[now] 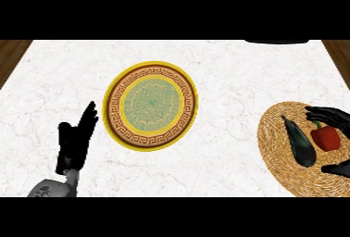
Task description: Pick the eggplant from the placemat and place it in the plate
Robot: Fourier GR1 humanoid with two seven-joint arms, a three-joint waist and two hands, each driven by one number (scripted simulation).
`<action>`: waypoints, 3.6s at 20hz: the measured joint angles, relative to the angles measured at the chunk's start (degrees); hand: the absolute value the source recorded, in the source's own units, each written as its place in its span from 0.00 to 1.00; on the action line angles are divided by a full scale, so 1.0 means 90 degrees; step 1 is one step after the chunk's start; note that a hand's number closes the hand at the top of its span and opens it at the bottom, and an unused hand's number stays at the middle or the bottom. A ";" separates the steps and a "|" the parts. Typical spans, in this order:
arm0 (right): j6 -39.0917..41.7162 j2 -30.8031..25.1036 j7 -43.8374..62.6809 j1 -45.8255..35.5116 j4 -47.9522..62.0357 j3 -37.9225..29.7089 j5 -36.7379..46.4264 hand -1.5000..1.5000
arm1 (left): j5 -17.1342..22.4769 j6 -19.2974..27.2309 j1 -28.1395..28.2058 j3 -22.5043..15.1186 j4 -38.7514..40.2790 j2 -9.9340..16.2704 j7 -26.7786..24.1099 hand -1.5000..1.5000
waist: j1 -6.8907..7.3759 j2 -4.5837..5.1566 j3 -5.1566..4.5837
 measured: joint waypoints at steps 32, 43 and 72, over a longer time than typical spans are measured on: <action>-0.0499 -0.0047 -0.1012 -0.2695 0.2959 0.2743 0.4218 0.00 | -0.0456 -0.0161 0.0113 0.0191 -0.0180 -0.0263 0.0249 0.50 | 0.0001 -0.0025 -0.0027; -0.0660 0.0286 -0.1143 -0.2796 0.3357 0.2853 0.4502 0.00 | -0.0610 -0.0237 0.0297 0.0313 -0.0462 -0.0329 0.0411 0.50 | -0.0059 -0.0055 -0.0045; -0.4104 0.4089 0.2146 -0.4527 0.2472 0.2676 0.5125 1.00 | -0.0892 -0.0561 0.0094 0.0401 -0.0304 -0.0580 0.0610 0.50 | 0.0297 -0.0239 -0.0071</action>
